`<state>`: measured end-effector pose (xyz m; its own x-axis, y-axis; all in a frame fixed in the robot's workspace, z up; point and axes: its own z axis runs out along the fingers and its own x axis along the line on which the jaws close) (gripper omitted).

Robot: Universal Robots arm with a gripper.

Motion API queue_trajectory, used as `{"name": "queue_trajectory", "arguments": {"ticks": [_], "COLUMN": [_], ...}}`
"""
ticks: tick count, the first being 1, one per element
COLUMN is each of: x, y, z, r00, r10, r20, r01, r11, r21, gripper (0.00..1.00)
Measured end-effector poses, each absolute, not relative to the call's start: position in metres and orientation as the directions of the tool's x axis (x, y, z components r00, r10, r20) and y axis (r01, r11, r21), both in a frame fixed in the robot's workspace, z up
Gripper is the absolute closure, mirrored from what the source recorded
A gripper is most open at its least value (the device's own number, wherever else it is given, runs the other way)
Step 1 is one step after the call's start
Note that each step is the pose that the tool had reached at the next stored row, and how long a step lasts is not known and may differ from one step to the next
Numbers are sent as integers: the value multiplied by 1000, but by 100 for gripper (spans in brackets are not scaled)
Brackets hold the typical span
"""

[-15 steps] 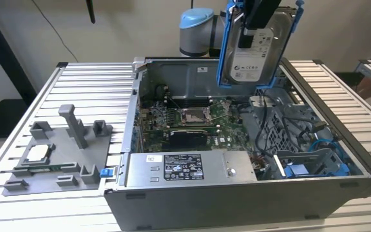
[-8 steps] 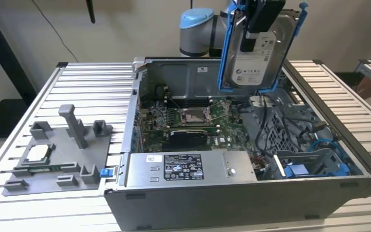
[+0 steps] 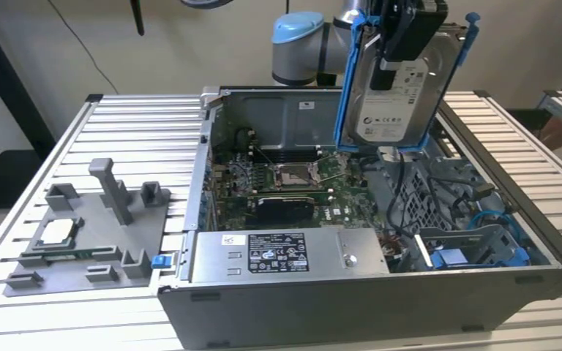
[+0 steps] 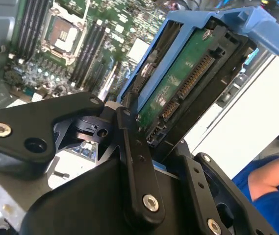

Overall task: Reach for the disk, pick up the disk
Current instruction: 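Pick up the disk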

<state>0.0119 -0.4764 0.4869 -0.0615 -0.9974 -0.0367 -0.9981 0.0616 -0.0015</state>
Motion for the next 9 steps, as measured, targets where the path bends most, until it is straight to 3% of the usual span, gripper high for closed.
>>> {"name": "queue_trajectory", "arguments": {"ticks": [9], "x": [12], "y": [-503], "z": [485], "r00": [-71], "r10": [-997], "r20": [-37], "r01": [-997], "r11": [71], "r21": [-1], "gripper": [100]}}
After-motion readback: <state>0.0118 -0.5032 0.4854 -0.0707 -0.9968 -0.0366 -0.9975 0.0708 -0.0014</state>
